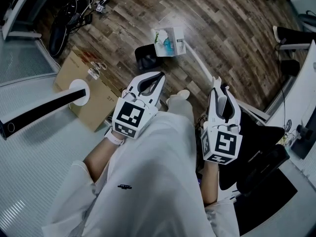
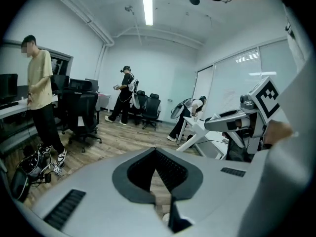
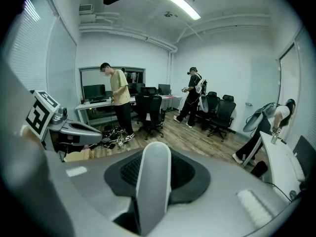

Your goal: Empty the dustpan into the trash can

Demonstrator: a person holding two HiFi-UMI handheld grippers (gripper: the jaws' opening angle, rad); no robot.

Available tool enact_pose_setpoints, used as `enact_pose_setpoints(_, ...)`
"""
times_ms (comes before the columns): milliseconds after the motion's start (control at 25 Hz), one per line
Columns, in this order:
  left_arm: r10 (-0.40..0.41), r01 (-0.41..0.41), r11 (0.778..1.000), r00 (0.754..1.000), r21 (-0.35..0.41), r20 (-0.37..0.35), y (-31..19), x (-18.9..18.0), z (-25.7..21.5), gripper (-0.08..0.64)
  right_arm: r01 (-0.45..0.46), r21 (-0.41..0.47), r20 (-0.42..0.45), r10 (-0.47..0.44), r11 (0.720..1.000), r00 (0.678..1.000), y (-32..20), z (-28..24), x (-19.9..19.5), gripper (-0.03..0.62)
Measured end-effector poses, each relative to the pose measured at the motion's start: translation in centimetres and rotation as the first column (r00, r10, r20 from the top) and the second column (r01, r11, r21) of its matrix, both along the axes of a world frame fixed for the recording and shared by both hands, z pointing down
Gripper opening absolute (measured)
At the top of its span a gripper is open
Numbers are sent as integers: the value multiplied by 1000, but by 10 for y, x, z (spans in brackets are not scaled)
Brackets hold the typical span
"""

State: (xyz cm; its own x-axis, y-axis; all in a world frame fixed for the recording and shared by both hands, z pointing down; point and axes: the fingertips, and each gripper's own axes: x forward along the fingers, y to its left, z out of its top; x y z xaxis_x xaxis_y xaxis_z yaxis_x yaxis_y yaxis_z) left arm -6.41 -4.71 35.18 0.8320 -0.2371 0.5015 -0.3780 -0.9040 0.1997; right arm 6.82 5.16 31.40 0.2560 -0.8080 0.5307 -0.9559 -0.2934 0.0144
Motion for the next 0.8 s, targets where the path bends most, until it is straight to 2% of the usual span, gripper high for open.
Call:
enact_pose_setpoints(400, -129, 129, 992, 992, -13, 4, -20, -37, 1, 6, 130, 14, -27, -130, 991, 991, -33, -1, -25, 115)
enact_pose_setpoints(800, -268, 268, 963, 963, -23, 15, -29, -60, 7, 7, 297, 3, -96, -295, 955, 951, -61, -1, -37, 115)
